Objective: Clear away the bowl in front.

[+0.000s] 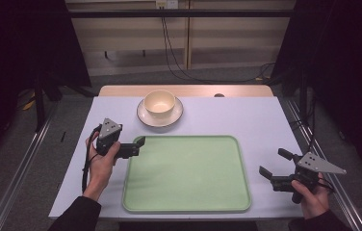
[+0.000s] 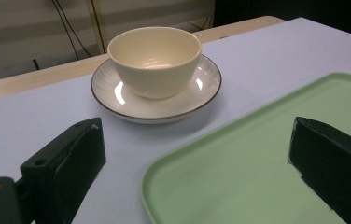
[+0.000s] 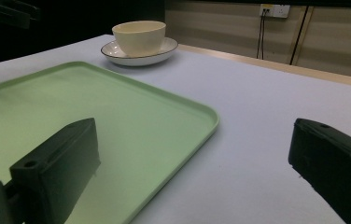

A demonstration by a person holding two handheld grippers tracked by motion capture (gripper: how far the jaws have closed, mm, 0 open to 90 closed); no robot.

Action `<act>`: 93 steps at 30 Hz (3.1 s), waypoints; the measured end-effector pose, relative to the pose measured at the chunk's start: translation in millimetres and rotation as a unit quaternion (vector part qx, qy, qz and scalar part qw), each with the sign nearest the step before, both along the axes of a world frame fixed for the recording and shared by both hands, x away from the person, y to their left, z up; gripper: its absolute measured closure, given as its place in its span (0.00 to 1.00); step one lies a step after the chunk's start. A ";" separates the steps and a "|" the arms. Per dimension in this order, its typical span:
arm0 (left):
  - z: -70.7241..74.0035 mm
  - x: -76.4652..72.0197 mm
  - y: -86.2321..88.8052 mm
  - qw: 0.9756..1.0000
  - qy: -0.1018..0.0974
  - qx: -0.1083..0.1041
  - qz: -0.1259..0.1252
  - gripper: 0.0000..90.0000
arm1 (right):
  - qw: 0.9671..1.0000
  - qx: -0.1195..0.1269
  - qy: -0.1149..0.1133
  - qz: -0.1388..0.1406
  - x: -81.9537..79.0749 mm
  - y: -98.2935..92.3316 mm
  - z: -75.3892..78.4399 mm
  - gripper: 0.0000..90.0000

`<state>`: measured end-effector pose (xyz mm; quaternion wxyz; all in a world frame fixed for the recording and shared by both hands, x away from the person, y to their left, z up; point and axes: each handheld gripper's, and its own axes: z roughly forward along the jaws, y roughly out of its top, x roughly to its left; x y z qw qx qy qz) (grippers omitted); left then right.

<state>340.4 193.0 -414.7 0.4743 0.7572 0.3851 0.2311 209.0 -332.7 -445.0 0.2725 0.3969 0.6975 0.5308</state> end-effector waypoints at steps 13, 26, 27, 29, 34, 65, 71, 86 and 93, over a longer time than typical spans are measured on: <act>12.1 20.4 -8.9 1.000 -0.010 -0.006 0.015 0.05 | 1.000 -0.001 -0.004 -0.003 -0.2 0.8 -1.0 0.01; 14.9 49.5 -22.8 1.000 -0.001 0.007 0.012 0.06 | 1.000 0.001 -0.005 0.001 -0.6 0.9 -1.1 0.01; 14.8 52.2 -23.8 1.000 0.000 0.005 0.016 0.07 | 1.000 0.000 -0.004 0.002 -0.7 0.8 -1.0 0.01; 14.8 56.9 -25.5 1.000 0.005 0.010 0.015 0.07 | 1.000 0.000 -0.004 0.002 -0.7 0.9 -1.1 0.01; 14.5 64.1 -32.5 1.000 0.014 0.019 0.004 0.07 | 1.000 0.002 -0.004 0.001 -0.9 0.8 -1.1 0.02; 0.4 144.7 -54.2 0.993 0.085 0.049 0.073 0.08 | 1.000 0.005 -0.008 0.014 -1.8 1.9 -0.9 0.02; -9.5 154.6 -54.0 0.989 0.099 0.051 0.096 0.10 | 1.000 0.005 -0.007 0.015 -2.0 1.9 -0.9 0.02; -26.7 177.6 -58.4 0.980 0.168 0.033 0.101 0.31 | 1.000 0.002 -0.004 0.018 -2.3 2.8 -1.5 0.02; -27.8 183.6 -67.7 0.976 0.187 0.056 0.099 0.38 | 1.000 -0.001 -0.005 0.023 -2.0 3.4 -1.7 0.02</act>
